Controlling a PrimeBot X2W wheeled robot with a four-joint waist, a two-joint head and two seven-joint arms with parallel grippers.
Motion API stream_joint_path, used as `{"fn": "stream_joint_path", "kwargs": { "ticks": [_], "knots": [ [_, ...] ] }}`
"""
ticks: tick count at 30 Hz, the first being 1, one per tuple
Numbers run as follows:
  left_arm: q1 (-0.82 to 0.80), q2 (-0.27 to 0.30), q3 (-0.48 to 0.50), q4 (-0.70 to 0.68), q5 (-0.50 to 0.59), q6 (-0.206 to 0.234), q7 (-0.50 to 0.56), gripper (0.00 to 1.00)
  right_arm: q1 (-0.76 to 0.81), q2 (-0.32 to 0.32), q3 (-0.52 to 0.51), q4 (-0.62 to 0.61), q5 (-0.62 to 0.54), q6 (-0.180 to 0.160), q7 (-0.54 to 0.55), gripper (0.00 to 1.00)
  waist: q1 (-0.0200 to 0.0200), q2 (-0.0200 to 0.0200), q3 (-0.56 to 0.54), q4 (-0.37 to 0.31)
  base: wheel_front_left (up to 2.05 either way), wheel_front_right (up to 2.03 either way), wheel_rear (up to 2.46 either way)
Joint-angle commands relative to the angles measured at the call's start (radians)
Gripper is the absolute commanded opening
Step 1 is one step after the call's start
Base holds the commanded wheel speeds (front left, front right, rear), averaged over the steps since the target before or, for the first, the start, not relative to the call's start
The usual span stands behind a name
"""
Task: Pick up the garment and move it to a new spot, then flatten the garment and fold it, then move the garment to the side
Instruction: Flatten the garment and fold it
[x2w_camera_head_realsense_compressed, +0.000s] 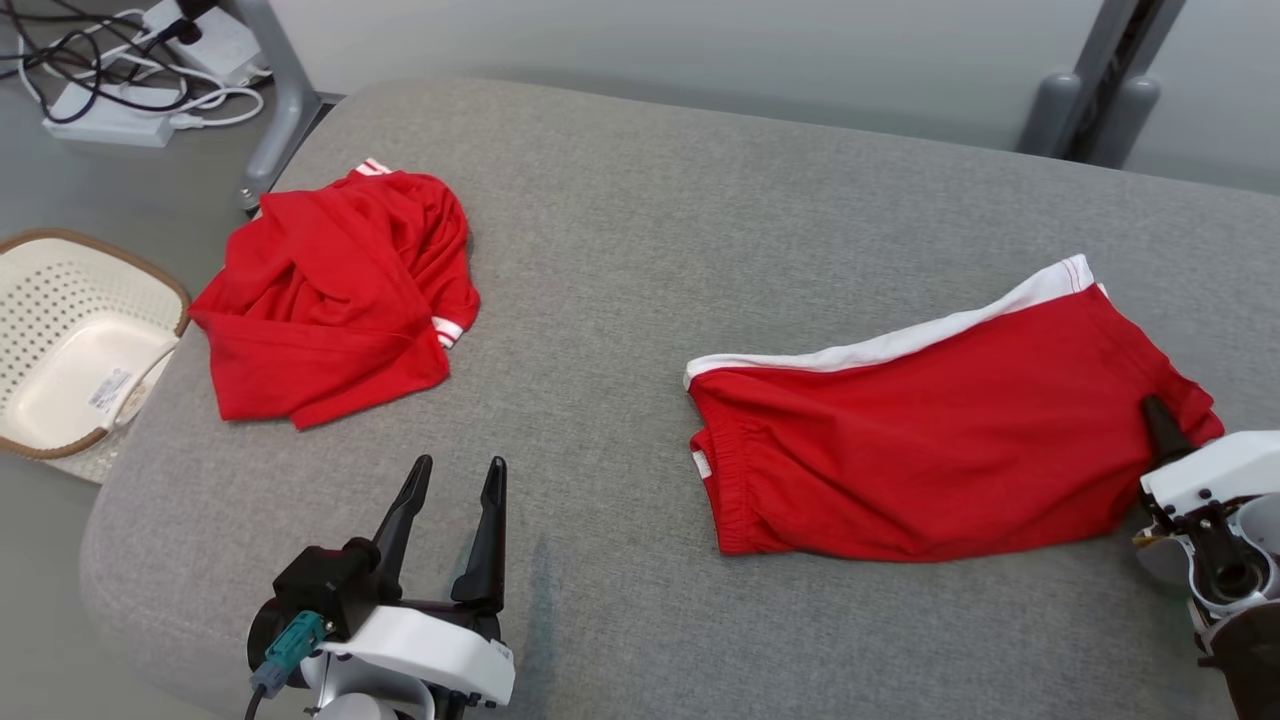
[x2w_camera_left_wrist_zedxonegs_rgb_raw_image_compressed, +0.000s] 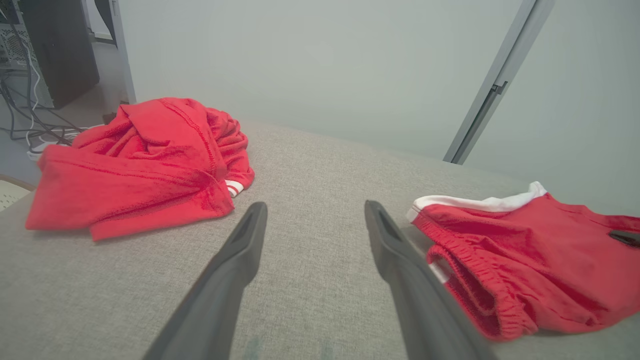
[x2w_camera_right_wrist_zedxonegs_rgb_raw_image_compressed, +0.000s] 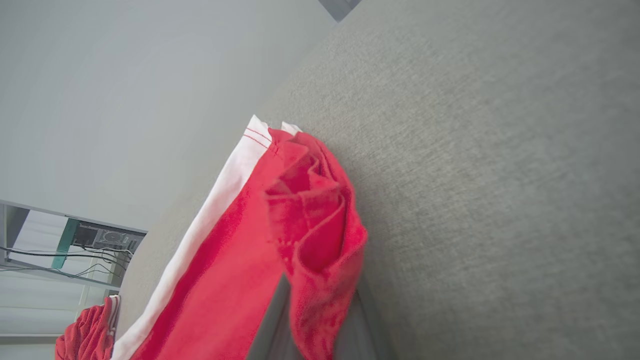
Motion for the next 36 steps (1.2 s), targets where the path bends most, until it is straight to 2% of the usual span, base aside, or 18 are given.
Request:
{"fn": "stream_joint_path", "kwargs": {
  "ticks": [1,10,18,22,30,36],
  "knots": [
    [-0.002,0.004,0.005,0.001,0.002,0.000,-0.002,1.00,0.028,-0.013,-0.003,-0.009,0.015,-0.001,-0.014,0.00,0.0000,0.0000,-0.012,-0.018,0.00,0.00,0.00],
    [0.011,0.004,0.014,0.009,0.010,-0.008,-0.002,1.00,0.085,-0.044,-0.021,-0.048,0.096,-0.001,-0.060,0.00,0.0000,0.0000,-0.042,-0.072,0.00,0.00,0.00],
    [0.021,0.004,0.025,0.015,0.015,-0.010,-0.002,1.00,0.142,-0.074,-0.067,0.037,0.137,0.000,-0.128,0.00,0.0000,0.0000,-0.082,-0.116,0.00,0.00,0.00],
    [0.036,0.004,0.031,0.016,0.014,-0.008,-0.002,1.00,0.151,-0.056,-0.074,0.065,0.151,0.000,-0.146,0.00,0.0000,0.0000,-0.100,-0.140,0.00,0.00,0.00],
    [0.040,0.004,0.027,0.028,0.017,-0.014,-0.002,1.00,0.164,-0.042,-0.035,0.015,0.140,0.000,-0.165,0.00,0.0000,0.0000,-0.125,-0.165,0.00,0.00,0.00],
    [0.050,0.004,0.029,0.034,0.009,-0.017,-0.002,1.00,0.169,-0.028,0.067,-0.124,0.092,0.000,-0.203,0.00,0.0000,0.0000,-0.153,-0.155,0.00,0.00,0.00]
  ]
}}
